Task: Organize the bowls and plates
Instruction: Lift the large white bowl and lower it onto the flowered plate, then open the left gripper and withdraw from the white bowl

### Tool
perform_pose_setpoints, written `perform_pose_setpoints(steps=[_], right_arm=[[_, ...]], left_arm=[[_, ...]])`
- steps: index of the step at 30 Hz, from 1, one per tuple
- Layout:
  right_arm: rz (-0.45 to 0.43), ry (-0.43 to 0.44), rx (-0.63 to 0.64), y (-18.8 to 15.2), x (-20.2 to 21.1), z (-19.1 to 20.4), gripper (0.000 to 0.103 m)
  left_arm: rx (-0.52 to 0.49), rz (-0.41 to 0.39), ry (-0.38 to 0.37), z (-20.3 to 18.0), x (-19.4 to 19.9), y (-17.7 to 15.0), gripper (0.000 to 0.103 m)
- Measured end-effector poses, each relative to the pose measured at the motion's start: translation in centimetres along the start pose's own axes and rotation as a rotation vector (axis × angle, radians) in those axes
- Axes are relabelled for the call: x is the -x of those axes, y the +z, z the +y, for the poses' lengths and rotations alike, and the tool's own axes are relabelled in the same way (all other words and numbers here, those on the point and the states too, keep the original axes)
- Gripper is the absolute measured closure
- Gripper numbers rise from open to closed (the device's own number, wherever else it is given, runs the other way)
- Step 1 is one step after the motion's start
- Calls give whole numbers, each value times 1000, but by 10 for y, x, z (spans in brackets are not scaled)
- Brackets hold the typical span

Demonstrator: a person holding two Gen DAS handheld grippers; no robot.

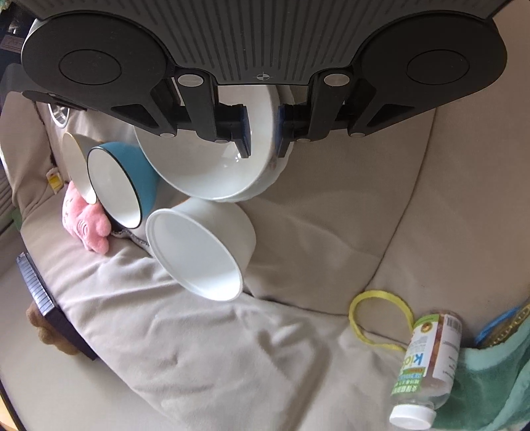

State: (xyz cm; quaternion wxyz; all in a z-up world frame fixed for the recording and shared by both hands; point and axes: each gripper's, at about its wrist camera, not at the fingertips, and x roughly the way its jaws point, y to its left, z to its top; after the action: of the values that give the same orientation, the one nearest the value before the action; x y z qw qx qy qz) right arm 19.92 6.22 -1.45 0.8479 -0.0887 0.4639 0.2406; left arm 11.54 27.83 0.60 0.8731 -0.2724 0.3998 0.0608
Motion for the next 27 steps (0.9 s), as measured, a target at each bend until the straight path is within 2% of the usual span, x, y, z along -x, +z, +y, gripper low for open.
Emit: perform_pose_setpoints(steps=[4,7,11,13,16,18,22,25,26,27], right_arm=[[0,-9,-66,-2,-4,-13,59],[23,21,-118,-4,-10,-22,59],[46,49,-163,-9,-18,-28,55],[57,64,-182,-11,-22,-30,55],[73,83,-213,-15,-28,-32,53],[75,93,-224,-17,-31,-34,51],[78,98,-231,-19,-34,-35,49],[78,99,-223,-20,-33,-34,49],[78,100,-221,-20,-33,-34,48],[78,104,-223,-20,-34,-35,48]], left_arm=[[-74,-31,74,-6,-2,-2,85],[-77,-10,94,-4,-10,-2,85],[-53,-24,84,1,-14,-1,84],[-31,-21,51,4,-14,-1,84],[18,-9,-79,10,-9,1,84],[7,-25,-120,7,-5,0,84],[-68,-29,-38,-4,-16,-6,84],[-73,5,34,-1,-27,-5,83],[-67,20,40,2,-31,-5,75],[-64,35,46,3,-35,-6,72]])
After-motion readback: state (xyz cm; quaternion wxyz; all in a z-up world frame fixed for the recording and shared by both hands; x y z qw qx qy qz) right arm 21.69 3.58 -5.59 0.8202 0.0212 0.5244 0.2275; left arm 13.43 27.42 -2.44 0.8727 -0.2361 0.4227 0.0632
